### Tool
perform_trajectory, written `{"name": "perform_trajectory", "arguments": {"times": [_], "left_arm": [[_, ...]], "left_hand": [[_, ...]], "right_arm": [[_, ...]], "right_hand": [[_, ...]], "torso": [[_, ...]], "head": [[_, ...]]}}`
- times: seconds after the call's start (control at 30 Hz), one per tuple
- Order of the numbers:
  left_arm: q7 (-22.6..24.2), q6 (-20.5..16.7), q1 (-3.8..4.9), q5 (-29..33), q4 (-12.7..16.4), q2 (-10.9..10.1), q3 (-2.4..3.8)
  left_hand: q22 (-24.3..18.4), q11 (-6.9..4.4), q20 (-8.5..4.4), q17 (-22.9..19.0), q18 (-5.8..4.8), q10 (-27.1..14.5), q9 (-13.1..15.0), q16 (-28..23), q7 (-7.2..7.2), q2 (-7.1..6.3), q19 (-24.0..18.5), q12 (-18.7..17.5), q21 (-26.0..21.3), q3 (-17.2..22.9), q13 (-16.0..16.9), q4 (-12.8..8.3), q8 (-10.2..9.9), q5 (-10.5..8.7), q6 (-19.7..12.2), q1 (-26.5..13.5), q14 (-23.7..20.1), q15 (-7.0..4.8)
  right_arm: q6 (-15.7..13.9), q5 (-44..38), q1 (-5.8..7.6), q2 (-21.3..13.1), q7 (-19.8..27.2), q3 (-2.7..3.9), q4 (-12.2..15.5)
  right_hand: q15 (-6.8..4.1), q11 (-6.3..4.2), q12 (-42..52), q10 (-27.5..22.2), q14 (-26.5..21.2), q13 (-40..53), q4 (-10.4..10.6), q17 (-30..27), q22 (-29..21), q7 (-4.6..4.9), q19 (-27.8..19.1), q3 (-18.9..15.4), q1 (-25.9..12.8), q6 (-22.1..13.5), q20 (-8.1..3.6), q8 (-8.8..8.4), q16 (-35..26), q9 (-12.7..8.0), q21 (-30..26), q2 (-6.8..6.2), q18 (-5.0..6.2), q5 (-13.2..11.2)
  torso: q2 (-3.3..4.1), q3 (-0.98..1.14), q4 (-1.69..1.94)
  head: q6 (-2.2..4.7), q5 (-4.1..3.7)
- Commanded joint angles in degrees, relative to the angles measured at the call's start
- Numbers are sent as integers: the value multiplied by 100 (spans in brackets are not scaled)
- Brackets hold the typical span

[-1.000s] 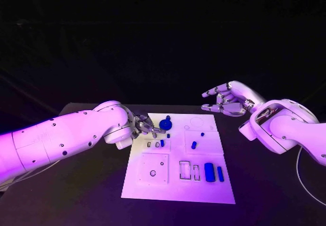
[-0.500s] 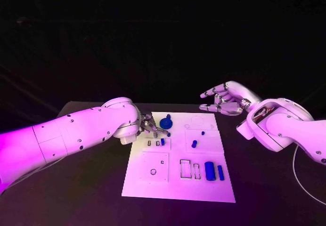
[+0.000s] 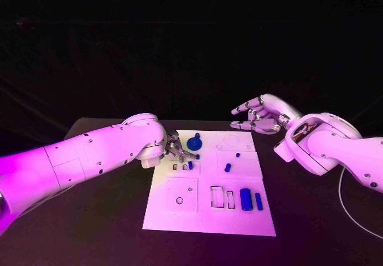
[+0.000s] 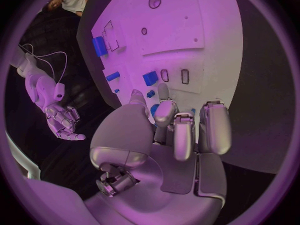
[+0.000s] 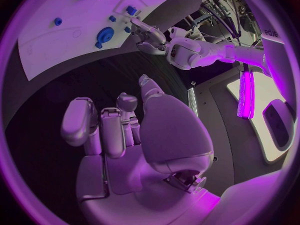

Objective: Assemble the parts on the task board

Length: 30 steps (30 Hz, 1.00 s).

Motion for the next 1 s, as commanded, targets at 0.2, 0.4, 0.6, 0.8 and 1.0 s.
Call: {"name": "perform_trajectory", "arguments": {"times": [0.2, 0.4, 0.6, 0.8, 1.0], "left_arm": [[-4, 179, -30, -46, -111, 123, -7], [6, 157, -44, -38, -136, 184, -8], [12, 181, -49, -23, -164, 223, -8], [19, 270, -51, 18, -217, 272, -12], [29, 323, -55, 38, -273, 324, -21]], "left_hand": [[11, -3, -7, 1509, -109, 52, 36, 14, -10, 45, 34, 39, 24, -40, 11, -11, 49, -25, -52, 17, 613, -44], [14, -5, -9, 1509, -109, 54, 54, 14, -12, 59, 34, 43, 25, -47, 16, -14, 57, -24, -59, 46, 613, -46], [16, -6, -10, 1509, -109, 56, 66, 14, -13, 70, 33, 44, 26, -50, 19, -15, 62, -23, -63, 65, 613, -47], [25, -7, -12, 1509, -111, 61, 94, 14, -15, 102, 34, 52, 31, -53, 31, -20, 73, -22, -73, 116, 613, -48], [38, -9, -14, 1509, -113, 71, 124, 14, -17, 129, 36, 67, 38, -55, 51, -27, 85, -21, -82, 172, 613, -49]], "right_arm": [[84, -14, -7, 33, -24, 1, -19], [102, -14, -11, 58, -31, 1, -38], [101, -52, -13, 68, -48, 1, -54], [113, -97, -13, 85, -70, 0, -64], [131, -107, -13, 96, -84, 0, -68]], "right_hand": [[-36, -34, -10, -8, 261, 3, 26, -9, -7, 6, -36, -4, -29, 42, -14, 27, -22, 8, -33, 24, 52, 40], [-36, -34, -10, -8, 261, 3, 26, -9, -7, 6, -36, -4, -29, 42, -14, 27, -22, 8, -33, 24, 52, 40], [-38, -36, -7, -5, 262, 5, 32, -9, -11, 4, -36, -2, -28, 46, -17, 33, -24, 8, -37, 39, 53, 52], [-40, -38, -5, -4, 262, 5, 36, -11, -12, 3, -35, 4, -24, 48, -19, 38, -27, 8, -38, 58, 53, 62], [-41, -39, 3, 1, 263, 12, 39, -11, -11, 2, -34, 7, -22, 49, -20, 41, -28, 8, -38, 68, 52, 69]], "torso": [[-1, 0, 23], [-6, 2, 38], [-3, 1, 51], [-2, 2, 59], [2, 1, 63]], "head": [[-30, -16], [-41, -24], [-47, -29], [-59, -41], [-66, -57]]}}
